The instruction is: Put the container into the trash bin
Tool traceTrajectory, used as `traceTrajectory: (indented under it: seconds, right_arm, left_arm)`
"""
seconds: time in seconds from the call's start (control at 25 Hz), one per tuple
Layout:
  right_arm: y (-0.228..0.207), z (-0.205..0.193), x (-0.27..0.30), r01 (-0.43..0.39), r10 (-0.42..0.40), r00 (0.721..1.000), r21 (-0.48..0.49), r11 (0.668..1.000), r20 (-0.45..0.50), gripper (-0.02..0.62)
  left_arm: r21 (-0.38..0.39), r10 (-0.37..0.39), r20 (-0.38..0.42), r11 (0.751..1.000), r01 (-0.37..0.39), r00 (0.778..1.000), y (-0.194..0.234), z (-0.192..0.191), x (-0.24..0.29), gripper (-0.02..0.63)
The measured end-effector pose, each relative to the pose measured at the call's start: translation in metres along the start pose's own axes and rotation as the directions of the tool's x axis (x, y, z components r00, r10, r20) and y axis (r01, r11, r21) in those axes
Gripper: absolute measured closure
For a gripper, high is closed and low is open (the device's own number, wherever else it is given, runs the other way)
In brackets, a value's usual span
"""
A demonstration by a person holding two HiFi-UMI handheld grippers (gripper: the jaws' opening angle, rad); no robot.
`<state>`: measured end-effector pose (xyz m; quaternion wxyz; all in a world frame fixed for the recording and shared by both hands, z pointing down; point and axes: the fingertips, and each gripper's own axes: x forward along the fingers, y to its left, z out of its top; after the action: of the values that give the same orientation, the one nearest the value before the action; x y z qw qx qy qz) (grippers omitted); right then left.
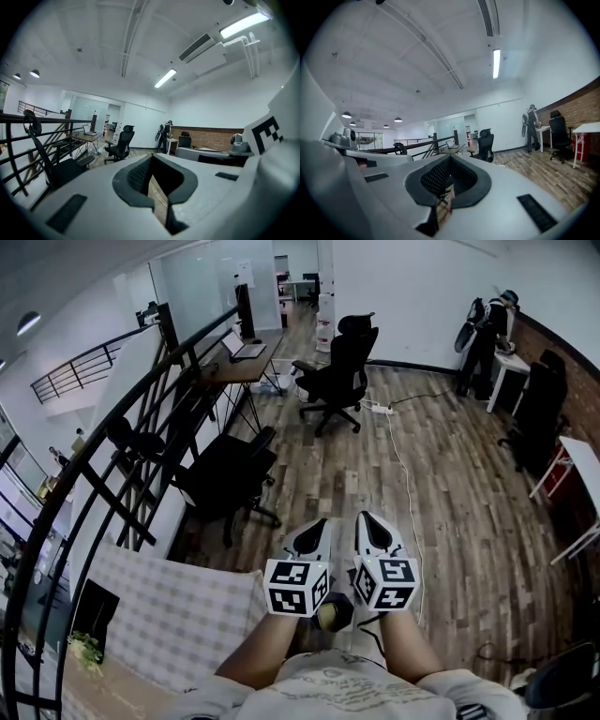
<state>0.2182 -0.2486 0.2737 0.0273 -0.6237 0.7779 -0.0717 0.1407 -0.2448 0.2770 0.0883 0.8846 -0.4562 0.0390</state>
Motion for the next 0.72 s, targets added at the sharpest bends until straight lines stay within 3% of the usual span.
traceTrajectory:
  seconds: [0.28,0.72]
  right_arm:
    - [0.013,-0.01,0.0,-0.06,0.06,0.998,0.003,0.998,-0.034,0.592]
    - [0.022,-0.015,-0.003,-0.088,0.089,0.996,0.008,0.996,-0.027,0.592]
  left_arm:
    - [0.01,-0.004,-0.001,1.0,0.004,1.0,0.0,0.0,-0.004,0.601]
    - [0.022,-0.009,0.001,1.0,0.009,1.0,0.002,0.002,-0.008,0.6]
